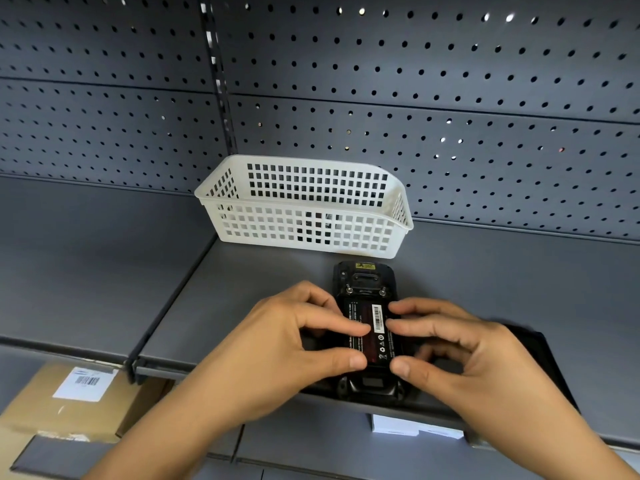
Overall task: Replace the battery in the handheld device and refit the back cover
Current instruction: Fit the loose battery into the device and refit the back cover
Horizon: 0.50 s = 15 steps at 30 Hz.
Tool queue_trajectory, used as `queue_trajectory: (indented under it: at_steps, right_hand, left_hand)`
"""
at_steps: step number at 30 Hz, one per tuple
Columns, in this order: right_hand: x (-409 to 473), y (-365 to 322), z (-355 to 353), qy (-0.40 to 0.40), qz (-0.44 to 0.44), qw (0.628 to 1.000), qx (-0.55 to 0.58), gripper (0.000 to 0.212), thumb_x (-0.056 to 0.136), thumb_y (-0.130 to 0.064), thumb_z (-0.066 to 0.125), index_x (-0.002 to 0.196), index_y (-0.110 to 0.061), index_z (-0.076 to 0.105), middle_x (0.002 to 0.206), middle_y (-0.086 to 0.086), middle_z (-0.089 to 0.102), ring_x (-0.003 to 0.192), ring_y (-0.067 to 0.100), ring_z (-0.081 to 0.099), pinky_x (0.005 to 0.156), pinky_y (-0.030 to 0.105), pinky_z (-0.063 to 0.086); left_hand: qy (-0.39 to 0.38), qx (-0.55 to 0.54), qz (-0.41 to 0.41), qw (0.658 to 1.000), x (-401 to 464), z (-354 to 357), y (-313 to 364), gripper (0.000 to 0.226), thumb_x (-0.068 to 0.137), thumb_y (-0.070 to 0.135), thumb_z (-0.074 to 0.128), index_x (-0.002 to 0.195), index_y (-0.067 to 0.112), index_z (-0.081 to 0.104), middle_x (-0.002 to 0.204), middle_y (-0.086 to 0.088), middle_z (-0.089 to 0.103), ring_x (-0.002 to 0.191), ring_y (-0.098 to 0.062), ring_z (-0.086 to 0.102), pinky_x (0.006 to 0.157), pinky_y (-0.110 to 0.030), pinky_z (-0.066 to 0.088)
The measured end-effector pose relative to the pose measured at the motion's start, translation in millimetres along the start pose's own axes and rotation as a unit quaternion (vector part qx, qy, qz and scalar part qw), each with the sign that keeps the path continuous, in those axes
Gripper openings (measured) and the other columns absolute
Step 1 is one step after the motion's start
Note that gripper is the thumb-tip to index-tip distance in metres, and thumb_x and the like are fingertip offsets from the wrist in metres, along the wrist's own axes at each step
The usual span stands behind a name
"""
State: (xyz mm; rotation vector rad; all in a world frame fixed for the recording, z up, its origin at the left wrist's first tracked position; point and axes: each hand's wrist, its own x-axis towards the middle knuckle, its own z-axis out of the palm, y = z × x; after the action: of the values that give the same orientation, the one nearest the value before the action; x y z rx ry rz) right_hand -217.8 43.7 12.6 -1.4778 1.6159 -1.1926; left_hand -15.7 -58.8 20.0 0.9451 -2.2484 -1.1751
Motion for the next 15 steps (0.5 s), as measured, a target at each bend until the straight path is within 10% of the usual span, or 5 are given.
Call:
queue_trajectory:
  at_steps: [15]
  right_hand:
    - [2.0,-4.7,-5.1,-0.03,0.039,0.998,-0.033,0.023,0.073,-0.025,0.077,0.093,-0.037,0.074,0.12,-0.02,0.06,0.073,0.021,0.068,0.083,0.033,0.057]
  left_hand:
    - [0.01,0.041,0.055,0.998,-7.7,1.9,-3.6,0.026,0.08,0.04,0.075,0.105,0.046,0.073,0.109,0.017,0.056,0.106,-0.002,0.061,0.09,-0.011,0.043]
